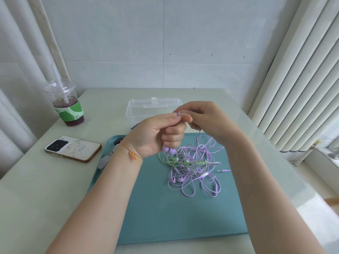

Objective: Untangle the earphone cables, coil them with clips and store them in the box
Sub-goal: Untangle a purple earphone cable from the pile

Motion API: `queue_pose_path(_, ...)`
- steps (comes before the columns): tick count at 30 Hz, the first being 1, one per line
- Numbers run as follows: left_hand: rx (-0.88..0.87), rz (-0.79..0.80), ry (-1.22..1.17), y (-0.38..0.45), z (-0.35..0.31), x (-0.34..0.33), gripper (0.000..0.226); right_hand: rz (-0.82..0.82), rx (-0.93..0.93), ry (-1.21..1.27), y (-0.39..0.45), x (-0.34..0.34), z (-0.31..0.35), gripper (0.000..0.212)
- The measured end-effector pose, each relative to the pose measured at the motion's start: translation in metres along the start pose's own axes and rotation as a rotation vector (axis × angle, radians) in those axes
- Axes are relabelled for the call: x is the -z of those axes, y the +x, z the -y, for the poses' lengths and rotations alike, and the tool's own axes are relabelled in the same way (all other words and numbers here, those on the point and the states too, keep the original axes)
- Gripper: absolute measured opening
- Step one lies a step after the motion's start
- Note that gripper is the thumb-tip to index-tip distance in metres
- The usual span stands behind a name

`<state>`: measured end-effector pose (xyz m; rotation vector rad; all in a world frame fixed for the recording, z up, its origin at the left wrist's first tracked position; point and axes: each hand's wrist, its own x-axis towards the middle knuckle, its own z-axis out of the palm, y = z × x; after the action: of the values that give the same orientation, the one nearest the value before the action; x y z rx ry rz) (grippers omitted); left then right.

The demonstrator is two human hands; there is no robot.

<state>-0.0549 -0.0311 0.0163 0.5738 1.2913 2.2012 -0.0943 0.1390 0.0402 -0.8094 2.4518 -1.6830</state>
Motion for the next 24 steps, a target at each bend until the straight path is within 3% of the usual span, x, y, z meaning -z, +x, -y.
queue_pose_path(4,-0.100,-0.023,-0.132,0.002,-0.004,-0.003,0.037,0.064,-0.018,-0.036,-0.002,-0.010,0.002,0.020)
queue_pose_path(13,-0.372,-0.378,-0.335,0.010,-0.010,0.000,0.031,0.222,-0.146,-0.120,-0.002,-0.036,0.003,0.023)
queue_pose_path(24,-0.491,-0.536,-0.093,0.010,-0.006,0.006,0.032,0.307,-0.162,-0.376,-0.004,-0.031,0.010,0.032)
